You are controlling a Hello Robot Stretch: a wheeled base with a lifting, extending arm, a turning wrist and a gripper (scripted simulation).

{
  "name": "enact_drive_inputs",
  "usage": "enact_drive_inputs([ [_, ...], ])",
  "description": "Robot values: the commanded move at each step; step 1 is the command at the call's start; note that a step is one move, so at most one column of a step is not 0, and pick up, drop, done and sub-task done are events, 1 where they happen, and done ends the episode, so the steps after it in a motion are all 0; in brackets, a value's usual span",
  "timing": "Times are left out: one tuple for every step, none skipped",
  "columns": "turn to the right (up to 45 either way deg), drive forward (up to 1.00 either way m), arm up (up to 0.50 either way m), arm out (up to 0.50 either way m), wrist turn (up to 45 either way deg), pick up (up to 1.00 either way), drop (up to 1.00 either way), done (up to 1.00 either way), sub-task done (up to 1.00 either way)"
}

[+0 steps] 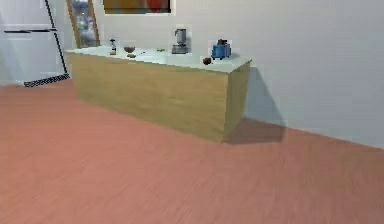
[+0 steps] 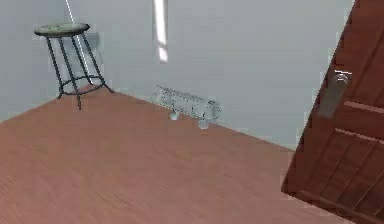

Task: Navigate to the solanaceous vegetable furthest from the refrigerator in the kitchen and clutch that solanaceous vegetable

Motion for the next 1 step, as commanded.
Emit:
enact_drive_inputs([
  [45.0,0.00,0.00,0.00,0.0,0.00,0.00,0.00,0.00],
])
